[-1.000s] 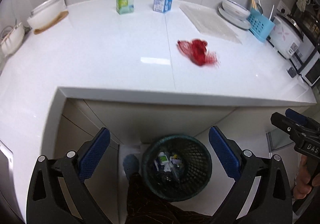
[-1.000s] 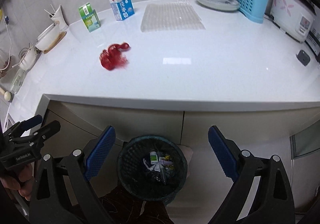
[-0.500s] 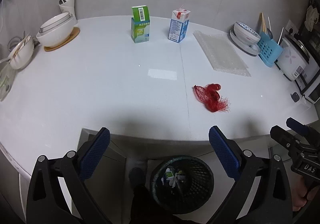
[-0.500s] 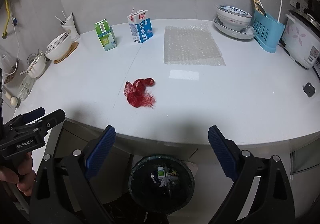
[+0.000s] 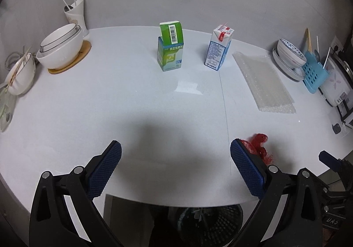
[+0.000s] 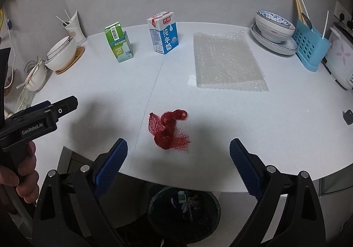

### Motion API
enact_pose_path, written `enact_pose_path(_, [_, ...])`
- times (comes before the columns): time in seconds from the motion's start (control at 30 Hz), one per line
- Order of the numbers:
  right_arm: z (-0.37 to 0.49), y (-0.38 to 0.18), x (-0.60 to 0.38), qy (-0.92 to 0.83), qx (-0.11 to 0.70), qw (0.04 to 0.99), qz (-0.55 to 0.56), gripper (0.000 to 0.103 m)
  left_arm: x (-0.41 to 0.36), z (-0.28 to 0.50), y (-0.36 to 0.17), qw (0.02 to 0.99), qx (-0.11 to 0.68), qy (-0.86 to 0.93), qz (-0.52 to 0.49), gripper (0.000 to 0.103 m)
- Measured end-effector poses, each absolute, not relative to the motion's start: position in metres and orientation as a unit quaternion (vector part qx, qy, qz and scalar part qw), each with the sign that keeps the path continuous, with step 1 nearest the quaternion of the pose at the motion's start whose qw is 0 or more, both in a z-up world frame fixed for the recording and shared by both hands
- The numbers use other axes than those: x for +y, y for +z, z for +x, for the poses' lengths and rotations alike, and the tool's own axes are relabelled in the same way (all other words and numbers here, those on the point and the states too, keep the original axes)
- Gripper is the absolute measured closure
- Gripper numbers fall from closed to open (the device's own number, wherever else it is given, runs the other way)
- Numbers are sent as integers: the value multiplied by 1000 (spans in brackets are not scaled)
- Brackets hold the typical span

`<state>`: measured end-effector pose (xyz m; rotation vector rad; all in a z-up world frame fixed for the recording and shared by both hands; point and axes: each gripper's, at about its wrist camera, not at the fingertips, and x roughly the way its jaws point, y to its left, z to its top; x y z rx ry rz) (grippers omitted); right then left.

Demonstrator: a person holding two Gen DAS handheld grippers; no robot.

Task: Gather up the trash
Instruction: 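Raise both tools back over the counter toward the green box and red net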

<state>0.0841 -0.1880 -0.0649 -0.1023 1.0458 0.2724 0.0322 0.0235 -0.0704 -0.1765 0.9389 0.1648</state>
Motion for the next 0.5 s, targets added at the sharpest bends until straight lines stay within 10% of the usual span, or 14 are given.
enact_pose_path(0.5, [138, -107, -160, 93, 549, 829, -48, 13, 65, 149, -101, 876, 466, 74, -101, 6])
